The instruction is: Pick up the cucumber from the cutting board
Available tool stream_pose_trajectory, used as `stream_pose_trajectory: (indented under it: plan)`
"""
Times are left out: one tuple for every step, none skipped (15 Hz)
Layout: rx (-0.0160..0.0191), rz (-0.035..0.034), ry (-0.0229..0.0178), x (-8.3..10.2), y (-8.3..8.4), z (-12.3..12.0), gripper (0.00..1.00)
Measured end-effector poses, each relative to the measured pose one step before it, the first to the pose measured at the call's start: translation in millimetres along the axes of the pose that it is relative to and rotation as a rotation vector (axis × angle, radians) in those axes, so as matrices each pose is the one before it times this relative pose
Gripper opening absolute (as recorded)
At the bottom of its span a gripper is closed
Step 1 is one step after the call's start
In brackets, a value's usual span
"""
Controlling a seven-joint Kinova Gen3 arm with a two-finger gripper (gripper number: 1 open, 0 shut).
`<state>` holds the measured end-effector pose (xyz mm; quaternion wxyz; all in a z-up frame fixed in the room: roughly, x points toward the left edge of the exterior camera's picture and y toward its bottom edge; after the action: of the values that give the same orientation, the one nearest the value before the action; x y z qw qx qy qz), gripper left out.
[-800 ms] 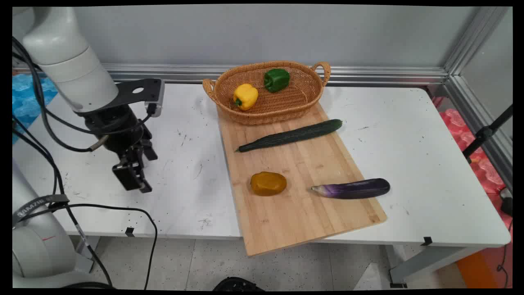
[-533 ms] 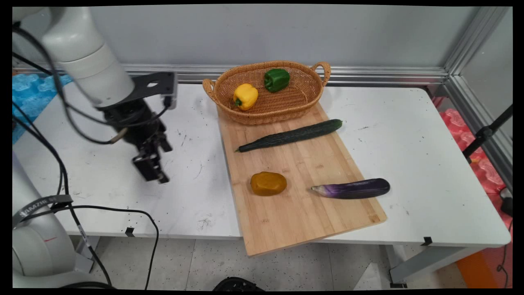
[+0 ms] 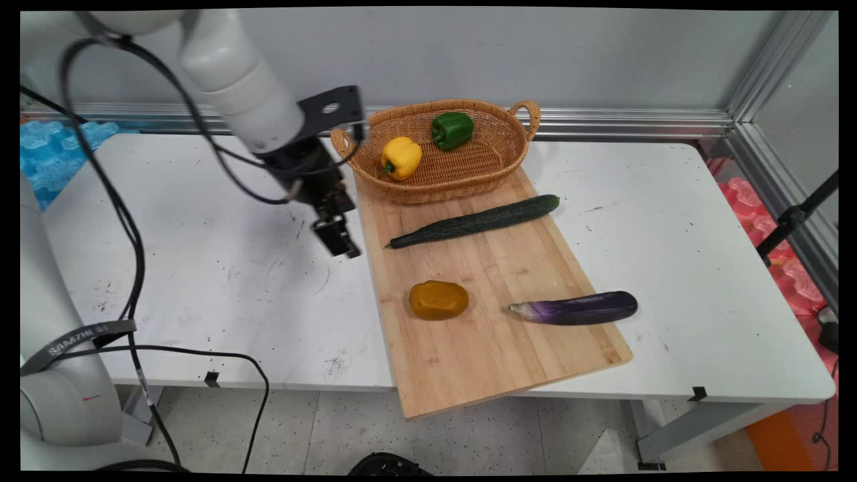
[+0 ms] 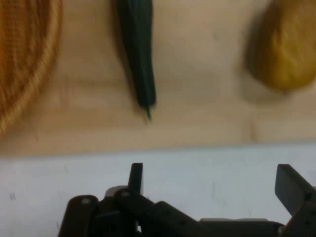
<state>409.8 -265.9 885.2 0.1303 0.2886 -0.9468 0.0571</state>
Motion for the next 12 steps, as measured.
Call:
stream_pose_trajectory:
  plan:
    - [0.00449, -0.00137, 0.01165, 4.32, -2.02, 3.87, 1.0]
    - [0.00498, -0.00064, 0.01259, 4.94, -2.3, 5.23, 1.0]
    - [0.00403, -0.0018, 0.01275, 4.38, -2.13, 5.27, 1.0]
    - [0.0037, -0.00205, 0.01321, 4.58, -2.02, 6.82, 1.0]
    - [0.00135, -0.00193, 0.00866, 3.13, -1.13, 4.83, 1.0]
    - [0.00123, -0.00458, 0.01086, 3.2, -1.27, 7.01, 1.0]
    - [0.00098, -0.00768, 0.01213, 2.64, -1.05, 8.43, 1.0]
    - [0.00013, -0.00629, 0.00884, 2.11, -0.72, 7.29, 1.0]
    - [0.00072, -0.00687, 0.00891, 1.76, -0.74, 7.01, 1.0]
    - [0.00008, -0.00599, 0.00688, 1.37, -0.66, 5.79, 1.0]
    - [0.00053, -0.00744, 0.00831, 1.39, -0.89, 6.7, 1.0]
    - [0.00073, -0.00826, 0.00898, 1.16, -1.26, 7.2, 1.0]
